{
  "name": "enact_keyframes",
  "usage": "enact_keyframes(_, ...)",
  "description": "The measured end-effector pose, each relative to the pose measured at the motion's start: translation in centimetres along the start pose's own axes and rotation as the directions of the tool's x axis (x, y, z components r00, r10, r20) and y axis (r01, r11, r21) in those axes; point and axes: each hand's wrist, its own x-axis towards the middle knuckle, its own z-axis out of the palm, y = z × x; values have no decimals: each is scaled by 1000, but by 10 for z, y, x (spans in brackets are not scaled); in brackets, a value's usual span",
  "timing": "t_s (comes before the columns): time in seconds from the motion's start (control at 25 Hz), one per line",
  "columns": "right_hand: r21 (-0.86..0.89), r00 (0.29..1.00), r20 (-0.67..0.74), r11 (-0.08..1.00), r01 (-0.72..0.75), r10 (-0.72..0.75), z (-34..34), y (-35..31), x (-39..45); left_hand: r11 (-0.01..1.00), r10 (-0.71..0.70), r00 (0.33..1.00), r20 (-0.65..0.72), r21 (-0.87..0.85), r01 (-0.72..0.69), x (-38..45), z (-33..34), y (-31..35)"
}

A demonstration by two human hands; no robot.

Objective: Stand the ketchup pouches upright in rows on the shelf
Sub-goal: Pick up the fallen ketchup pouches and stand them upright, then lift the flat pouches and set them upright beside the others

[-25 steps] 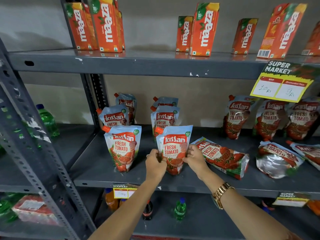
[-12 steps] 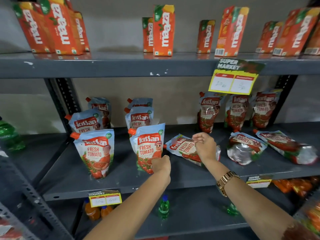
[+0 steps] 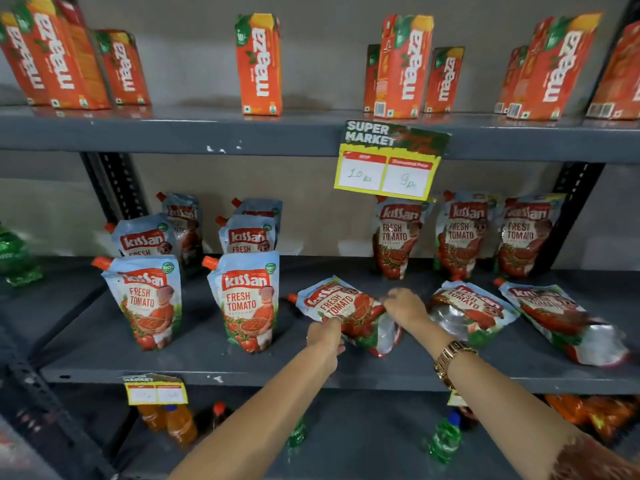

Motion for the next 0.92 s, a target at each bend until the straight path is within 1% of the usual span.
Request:
enact_keyframes(0.08,-111,1000,16,994,-2,4,-10,-1,-2,1000,6,999,-47,2,-6,2,3,-2)
enact_keyframes(0.12,-116,997,72,993,-11,19,-16,2,-3,1000,11,996,-88,20,-9,3,5,-4)
enact_keyframes(0.16,-73,980,189,996,-43,56,-21,6,-4,998,15,991,-135,62,-7,3,6,-6)
enact_keyframes(0.2,-14,942,319,995,-102,102,-22,9,-7,994,18,986,-163,108,0,3,8,-7)
enact_keyframes(0.24,7,912,391,991,-134,121,-20,11,-9,989,14,982,-188,147,14,5,8,-8)
enact_keyframes(0.28,22,920,378,993,-118,101,-14,14,-10,982,12,981,-192,185,24,11,5,-10)
enact_keyframes(0.32,41,944,321,994,-102,83,-5,18,-6,979,6,984,-178,203,31,14,4,-10)
enact_keyframes(0.36,94,960,271,991,-99,70,3,22,-1,978,5,987,-159,205,28,21,2,-11)
enact_keyframes(0.4,208,953,287,966,-155,92,11,24,4,980,-3,991,-135,197,30,23,1,-12)
enact_keyframes(0.44,338,929,356,912,-231,103,18,24,8,980,-14,994,-110,198,35,22,-1,-10)
enact_keyframes(0.48,433,893,436,845,-316,110,23,23,11,979,-24,995,-93,198,42,22,-3,-9)
enact_keyframes(0.52,474,866,490,802,-363,102,26,24,14,979,-27,997,-71,201,41,22,-6,-8)
enact_keyframes(0.56,506,852,514,769,-391,94,27,25,16,979,-30,998,-50,201,39,17,-7,-6)
enact_keyframes(0.68,597,848,525,679,-427,72,21,20,4,992,-14,1000,24,124,11,6,-8,-7)
enact_keyframes(0.76,674,872,486,615,-410,48,19,18,-5,998,21,998,57,61,-25,-2,-11,-12)
enact_keyframes(0.84,746,918,396,581,-325,4,14,13,-11,996,86,995,57,12,-87,-8,-12,-9)
enact_keyframes(0.92,820,963,260,543,-180,-73,5,5,-12,982,180,982,55,-66,-176,-14,-9,8)
